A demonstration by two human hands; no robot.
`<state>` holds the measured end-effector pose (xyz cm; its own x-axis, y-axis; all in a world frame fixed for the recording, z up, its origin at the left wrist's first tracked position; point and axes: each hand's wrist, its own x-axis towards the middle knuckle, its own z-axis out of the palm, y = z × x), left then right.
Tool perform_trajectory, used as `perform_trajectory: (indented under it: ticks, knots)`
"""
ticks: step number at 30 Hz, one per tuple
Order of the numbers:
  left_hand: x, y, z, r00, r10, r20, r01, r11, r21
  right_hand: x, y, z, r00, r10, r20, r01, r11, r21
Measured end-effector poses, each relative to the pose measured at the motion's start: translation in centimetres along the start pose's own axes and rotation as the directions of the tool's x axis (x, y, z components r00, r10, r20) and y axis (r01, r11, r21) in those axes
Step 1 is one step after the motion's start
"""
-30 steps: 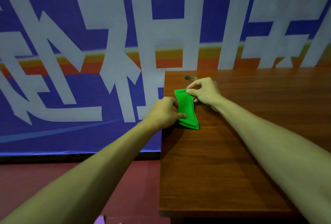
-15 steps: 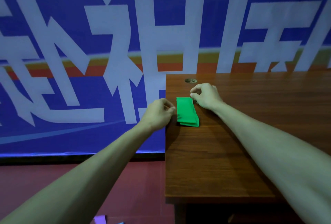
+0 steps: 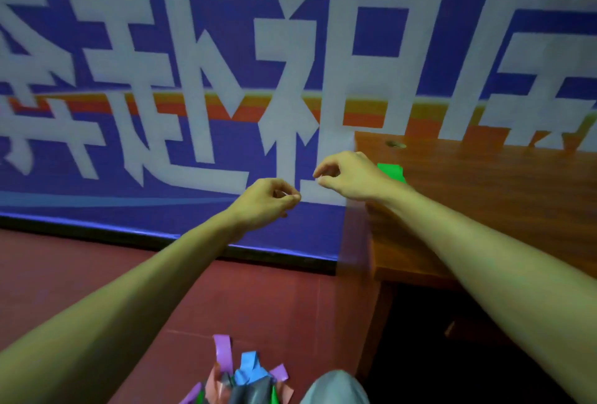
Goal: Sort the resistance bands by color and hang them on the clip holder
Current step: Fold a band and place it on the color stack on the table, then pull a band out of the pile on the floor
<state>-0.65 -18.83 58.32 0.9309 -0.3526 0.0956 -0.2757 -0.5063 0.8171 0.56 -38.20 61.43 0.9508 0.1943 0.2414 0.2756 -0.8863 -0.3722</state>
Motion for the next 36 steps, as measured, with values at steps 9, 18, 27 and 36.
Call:
perform_trajectory:
  ticks: [9, 18, 27, 36]
  knots:
    - [-8.4, -13.3, -5.4, 0.961, -0.239, -0.137, 0.219, 0.965, -0.141, 0.1, -9.1, 13.7, 0.904, -0.101, 0.416, 0.149, 0.985, -0.086]
    - [-12.3, -27.6, -2.9, 0.893, -0.437, -0.103, 0.414, 0.890, -0.191, 0.5, -8.7, 29.9, 0.798, -0.120, 0.590, 0.102, 0.993, 0.064]
    - [-11.1, -42.8, 6.0, 0.755, -0.647, 0.109, 0.648, 0.710, -0.275, -2.0, -0.8, 47.6, 0.696, 0.156, 0.700, -0.269, 0.962, 0.053]
    - [-10.3, -53.9, 13.8, 0.584, -0.798, 0.150, 0.776, 0.495, -0.391, -4.9, 4.6, 63.1, 0.573, 0.362, 0.735, -0.503, 0.864, -0.034]
